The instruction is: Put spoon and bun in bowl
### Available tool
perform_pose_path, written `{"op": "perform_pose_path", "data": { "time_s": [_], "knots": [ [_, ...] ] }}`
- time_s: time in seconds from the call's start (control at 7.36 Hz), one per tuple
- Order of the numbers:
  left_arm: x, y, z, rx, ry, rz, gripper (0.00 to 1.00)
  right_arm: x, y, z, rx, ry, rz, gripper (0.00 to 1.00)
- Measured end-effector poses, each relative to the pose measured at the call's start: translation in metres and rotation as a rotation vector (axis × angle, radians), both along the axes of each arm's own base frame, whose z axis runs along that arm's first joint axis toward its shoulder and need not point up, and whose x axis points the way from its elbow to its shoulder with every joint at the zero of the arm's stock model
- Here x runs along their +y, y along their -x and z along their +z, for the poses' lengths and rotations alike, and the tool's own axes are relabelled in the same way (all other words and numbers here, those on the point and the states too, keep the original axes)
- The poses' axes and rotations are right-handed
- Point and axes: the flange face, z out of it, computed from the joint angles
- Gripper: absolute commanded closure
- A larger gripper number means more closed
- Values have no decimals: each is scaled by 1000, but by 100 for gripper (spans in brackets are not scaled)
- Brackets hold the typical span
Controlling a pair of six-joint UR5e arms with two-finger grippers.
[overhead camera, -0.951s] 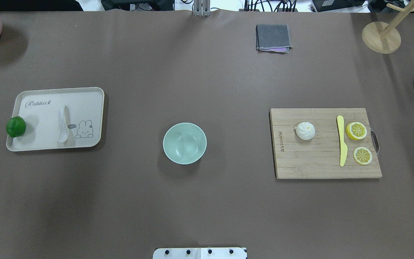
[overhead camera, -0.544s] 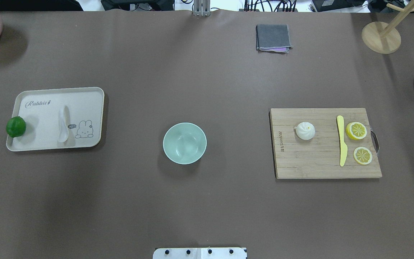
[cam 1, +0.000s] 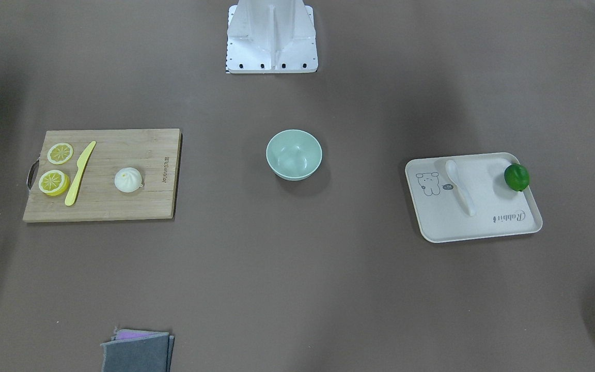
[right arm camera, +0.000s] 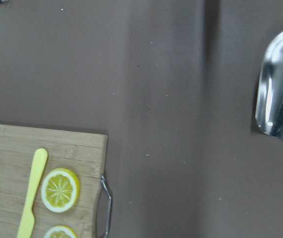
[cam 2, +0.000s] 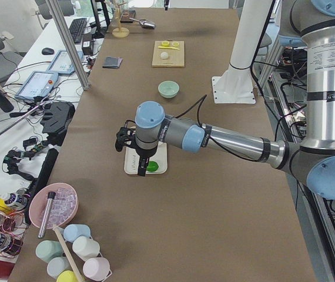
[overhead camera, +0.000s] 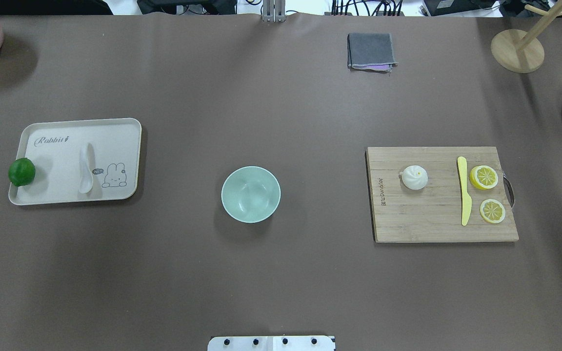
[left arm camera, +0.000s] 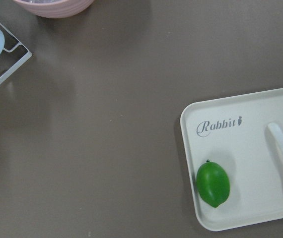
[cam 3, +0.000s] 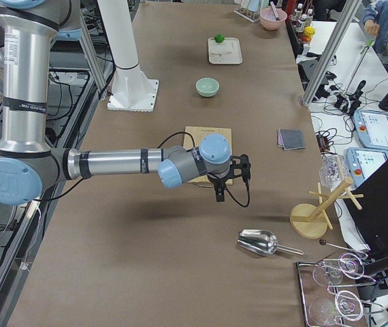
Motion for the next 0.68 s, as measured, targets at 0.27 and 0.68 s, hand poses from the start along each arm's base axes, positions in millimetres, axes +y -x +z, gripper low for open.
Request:
{"op": "perform_pose_path", "data": {
  "time_s": [0.27, 0.68],
  "knots": [
    [-28, -69, -31, 15, 70, -26, 15, -15, 49, -42, -1, 25, 9, 1],
    [-61, -193, -49, -46, 163, -24, 17, -23, 127, -94, 5, 41, 9, 1]
  ]
}}
